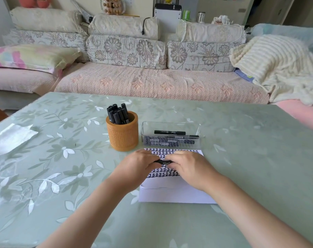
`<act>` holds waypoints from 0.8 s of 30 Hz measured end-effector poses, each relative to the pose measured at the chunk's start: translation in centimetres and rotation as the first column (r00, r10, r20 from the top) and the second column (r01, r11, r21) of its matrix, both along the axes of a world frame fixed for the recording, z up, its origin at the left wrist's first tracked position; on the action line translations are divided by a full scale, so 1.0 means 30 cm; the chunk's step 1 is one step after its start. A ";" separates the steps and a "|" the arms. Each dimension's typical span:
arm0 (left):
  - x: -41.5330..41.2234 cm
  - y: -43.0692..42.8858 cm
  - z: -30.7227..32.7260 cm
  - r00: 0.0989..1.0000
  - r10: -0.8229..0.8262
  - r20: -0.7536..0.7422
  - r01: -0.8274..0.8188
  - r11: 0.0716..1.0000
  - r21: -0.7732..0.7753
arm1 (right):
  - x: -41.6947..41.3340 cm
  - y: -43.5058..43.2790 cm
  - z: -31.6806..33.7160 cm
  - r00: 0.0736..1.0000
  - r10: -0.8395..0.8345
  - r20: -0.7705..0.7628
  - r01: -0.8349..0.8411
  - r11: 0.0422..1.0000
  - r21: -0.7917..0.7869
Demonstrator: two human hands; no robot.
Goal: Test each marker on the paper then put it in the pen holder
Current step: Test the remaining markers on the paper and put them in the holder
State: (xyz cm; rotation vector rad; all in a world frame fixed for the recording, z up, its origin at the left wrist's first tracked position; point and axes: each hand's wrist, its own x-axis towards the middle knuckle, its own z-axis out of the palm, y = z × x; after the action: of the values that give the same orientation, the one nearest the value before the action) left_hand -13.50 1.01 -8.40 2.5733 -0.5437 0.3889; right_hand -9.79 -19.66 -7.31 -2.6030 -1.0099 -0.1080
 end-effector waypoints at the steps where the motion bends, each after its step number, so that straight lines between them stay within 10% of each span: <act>1: -0.003 0.001 0.005 0.999 0.005 -0.046 -0.006 1.000 -0.030 | 0.002 -0.003 -0.002 0.996 0.022 0.091 -0.022 1.000 0.002; 7: -0.001 0.040 0.016 0.993 -0.053 -0.110 0.039 0.991 -0.127 | -0.016 0.017 0.014 0.932 0.085 0.352 -0.086 0.996 -0.014; 13: 0.015 0.055 0.009 0.988 -0.132 0.085 0.131 0.991 0.022 | -0.016 0.020 0.013 0.973 -0.050 -0.224 0.069 0.994 0.079; 21: -0.001 0.043 0.018 0.990 -0.080 -0.118 0.076 0.996 -0.043 | -0.020 0.001 0.015 0.983 0.016 0.181 -0.014 1.000 -0.013; 24: -0.009 0.050 0.018 0.994 -0.111 -0.022 0.111 0.994 -0.001 | -0.041 0.014 0.028 0.997 -0.007 0.072 0.008 1.000 -0.010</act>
State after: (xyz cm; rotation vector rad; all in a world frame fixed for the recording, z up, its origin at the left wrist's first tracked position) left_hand -13.76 2.52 -7.86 2.5302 -0.6758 0.3222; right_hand -11.00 -19.23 -6.47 -2.6293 -1.0274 -0.2002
